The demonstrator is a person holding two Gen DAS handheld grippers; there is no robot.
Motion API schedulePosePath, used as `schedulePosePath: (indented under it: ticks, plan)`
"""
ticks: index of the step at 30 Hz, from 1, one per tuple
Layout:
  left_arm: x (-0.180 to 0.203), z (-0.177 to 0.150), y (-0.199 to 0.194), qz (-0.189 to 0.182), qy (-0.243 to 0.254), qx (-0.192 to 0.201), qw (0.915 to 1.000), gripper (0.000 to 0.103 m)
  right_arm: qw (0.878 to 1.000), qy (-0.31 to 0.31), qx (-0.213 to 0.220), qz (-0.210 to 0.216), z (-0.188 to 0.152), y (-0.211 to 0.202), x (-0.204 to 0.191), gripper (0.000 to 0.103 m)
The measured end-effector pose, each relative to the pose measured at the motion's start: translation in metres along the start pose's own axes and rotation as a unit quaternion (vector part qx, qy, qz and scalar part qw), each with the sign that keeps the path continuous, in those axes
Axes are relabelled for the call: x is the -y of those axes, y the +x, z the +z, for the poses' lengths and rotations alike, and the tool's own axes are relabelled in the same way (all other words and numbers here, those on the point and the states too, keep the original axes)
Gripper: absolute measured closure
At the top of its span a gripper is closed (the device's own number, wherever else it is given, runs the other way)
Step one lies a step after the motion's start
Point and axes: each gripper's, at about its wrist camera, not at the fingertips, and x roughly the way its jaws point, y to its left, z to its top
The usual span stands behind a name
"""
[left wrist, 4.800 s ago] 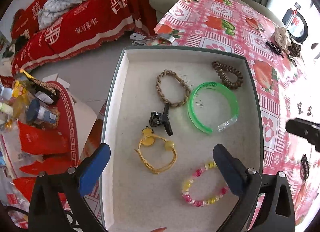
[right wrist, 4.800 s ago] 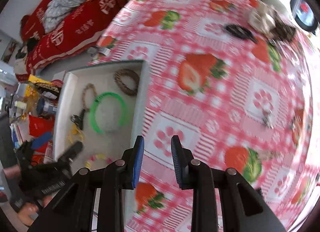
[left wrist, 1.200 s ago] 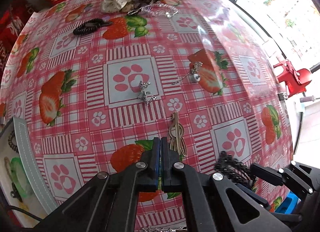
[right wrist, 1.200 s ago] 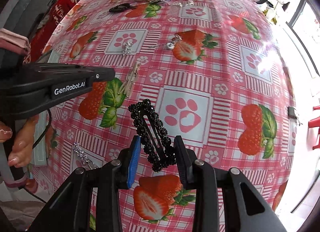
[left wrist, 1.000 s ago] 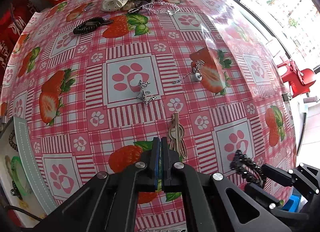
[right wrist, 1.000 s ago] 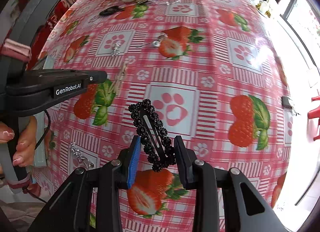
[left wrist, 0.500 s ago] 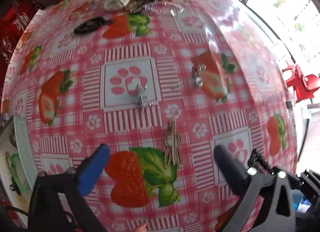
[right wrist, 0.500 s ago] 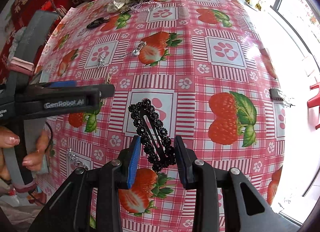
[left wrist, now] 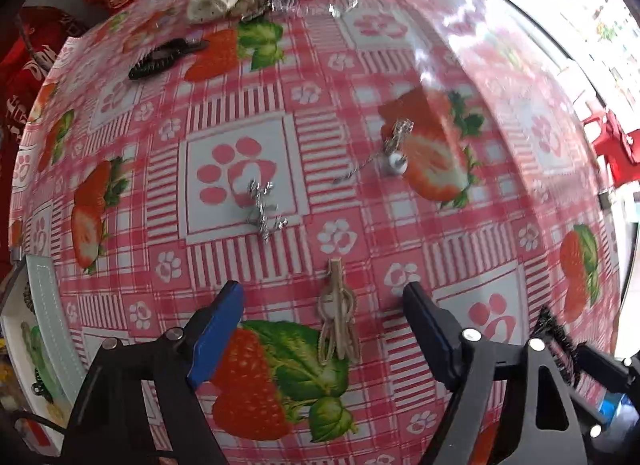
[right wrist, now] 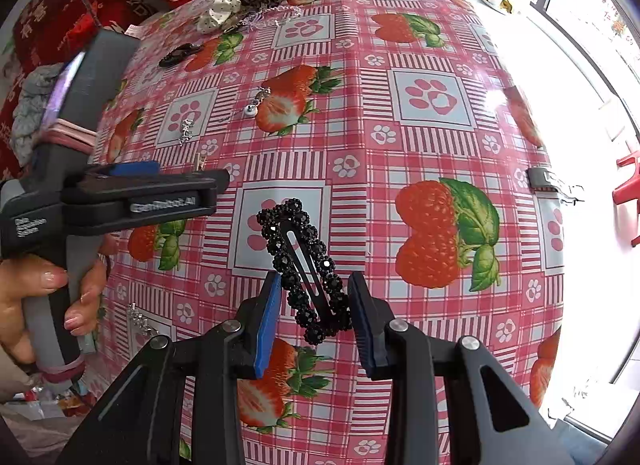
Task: Organize jewelry
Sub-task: 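Lift the silver hairpin with the left tool while the right tool carries the rhinestone clip toward the tray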
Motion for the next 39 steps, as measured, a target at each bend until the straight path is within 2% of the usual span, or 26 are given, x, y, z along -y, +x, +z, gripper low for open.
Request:
schedulePosePath:
  ticks: [1, 4, 6, 9, 18, 25, 29, 35, 39]
  plan:
    - [0.003, 0.0, 0.001, 0.001, 0.001, 0.001, 1.0, 0.024, 1.0, 0.001, -0.001, 0.0, 0.0, 0.0, 0.0, 0.066]
    - [0.007, 0.001, 0.005, -0.002, 0.006, 0.008, 1.0, 0.046, 1.0, 0.001, 0.0, 0.0, 0.0, 0.0, -0.002, 0.066]
    - [0.01, 0.002, 0.007, -0.004, 0.013, 0.011, 0.9998, 0.076, 1.0, 0.001, 0.0, 0.0, 0.0, 0.001, -0.002, 0.066]
    - [0.009, 0.003, 0.014, -0.02, 0.007, 0.009, 0.9997, 0.088, 1.0, 0.002, 0.0, -0.001, 0.0, 0.0, -0.003, 0.066]
    - [-0.005, 0.0, 0.007, -0.04, -0.007, 0.023, 0.9989, 0.088, 1.0, 0.003, -0.001, -0.001, 0.004, 0.001, -0.006, 0.066]
    - [-0.029, -0.001, -0.032, -0.052, -0.029, 0.045, 0.9972, 0.088, 1.0, -0.008, 0.005, 0.004, 0.011, -0.004, -0.018, 0.066]
    - [-0.061, 0.004, -0.049, -0.053, -0.047, 0.053, 0.9961, 0.088, 1.0, -0.018, 0.008, 0.009, 0.014, -0.005, -0.029, 0.066]
    - [-0.087, -0.022, -0.068, -0.05, -0.072, 0.068, 0.9939, 0.088, 0.999, -0.04, 0.007, 0.019, 0.019, -0.005, -0.054, 0.066]
    - [-0.123, -0.044, -0.116, -0.047, -0.092, 0.075, 0.9918, 0.088, 0.998, -0.062, 0.006, 0.027, 0.022, -0.006, -0.076, 0.066]
